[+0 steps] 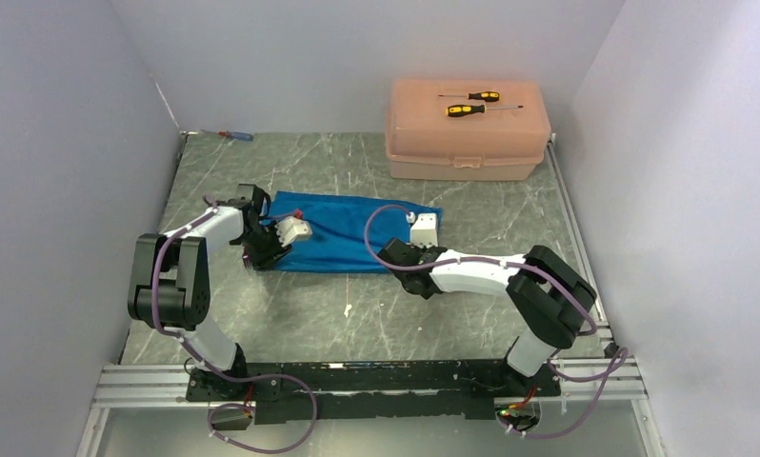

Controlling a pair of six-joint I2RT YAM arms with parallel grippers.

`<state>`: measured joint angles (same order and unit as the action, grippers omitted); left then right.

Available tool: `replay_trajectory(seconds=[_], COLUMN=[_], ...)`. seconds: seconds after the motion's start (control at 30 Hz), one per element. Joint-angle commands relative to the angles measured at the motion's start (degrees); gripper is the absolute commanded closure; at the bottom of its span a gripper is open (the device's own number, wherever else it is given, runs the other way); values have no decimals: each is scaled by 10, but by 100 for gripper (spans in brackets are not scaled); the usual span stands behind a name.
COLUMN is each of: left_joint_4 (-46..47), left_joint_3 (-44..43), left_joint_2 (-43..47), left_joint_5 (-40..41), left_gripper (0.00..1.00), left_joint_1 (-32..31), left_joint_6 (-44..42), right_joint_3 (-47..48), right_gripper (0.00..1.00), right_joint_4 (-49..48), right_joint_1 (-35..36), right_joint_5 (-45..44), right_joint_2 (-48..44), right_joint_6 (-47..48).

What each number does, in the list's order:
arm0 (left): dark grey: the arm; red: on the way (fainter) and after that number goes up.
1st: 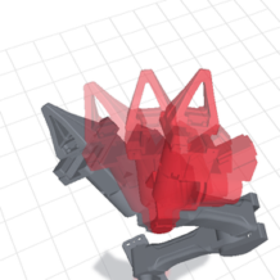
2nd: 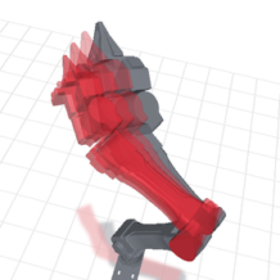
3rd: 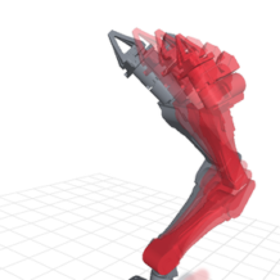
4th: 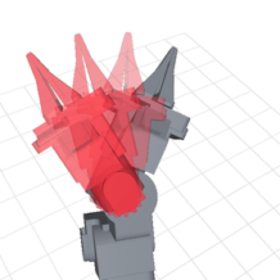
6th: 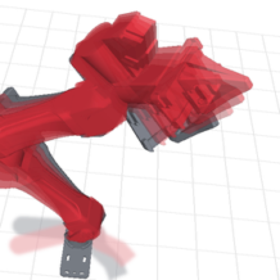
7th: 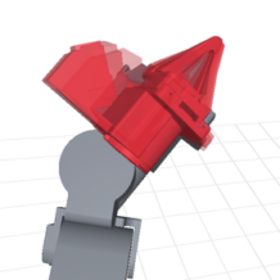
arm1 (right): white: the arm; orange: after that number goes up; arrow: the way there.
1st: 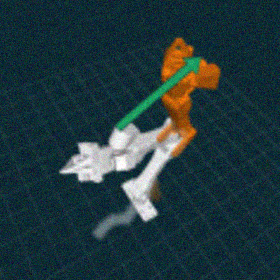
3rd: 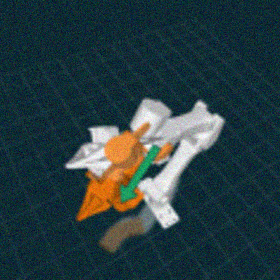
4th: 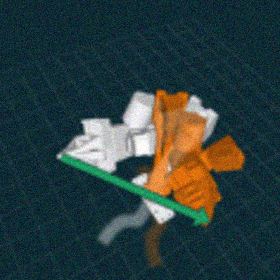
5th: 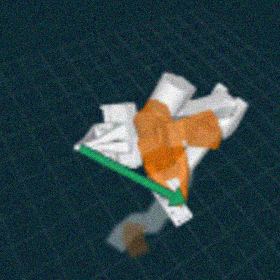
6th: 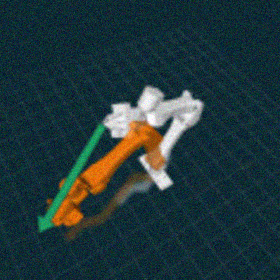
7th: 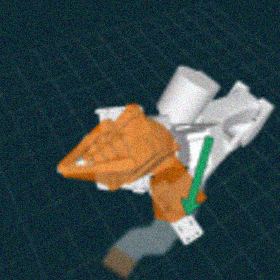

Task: Fold the napkin into a case and place the utensils inside
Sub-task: Smooth out the rectangle-folded napkin at the center of the board.

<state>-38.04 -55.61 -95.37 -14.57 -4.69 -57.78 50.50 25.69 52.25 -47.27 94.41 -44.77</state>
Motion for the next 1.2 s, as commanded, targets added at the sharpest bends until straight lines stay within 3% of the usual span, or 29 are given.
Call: replay_trajectory(seconds=[0.0,0.13,0.3,0.53,0.77,0.83,0.9,1.0,1.17], left_joint_4=[30,40,45,56,61,59,57,50,32], left_joint_3=[28,34,37,48,42,42,42,39,34], left_joint_2=[-26,-34,-47,-46,-50,-51,-51,-53,-41], left_joint_5=[35,44,55,74,91,88,84,82,79], left_gripper=[60,60,63,66,68,68,68,70,73], left_joint_1=[1,0,0,1,16,17,17,16,21], left_joint_6=[-38,-48,-55,-74,-82,-79,-76,-75,-78], right_joint_3=[-25,-39,-47,-31,-2,-20,-50,-34,10], right_gripper=[81,74,48,47,46,40,34,29,31], right_joint_4=[-15,32,87,176,185,116,10,9,57], right_joint_1=[-20,-33,-52,-87,-122,-120,-122,-123,-152], right_joint_5=[4,10,46,50,22,93,281,441,424], right_joint_2=[-44,-68,-84,-97,-146,-180,-206,-181,-168], right_joint_6=[24,16,-2,-50,-2,78,188,222,201])
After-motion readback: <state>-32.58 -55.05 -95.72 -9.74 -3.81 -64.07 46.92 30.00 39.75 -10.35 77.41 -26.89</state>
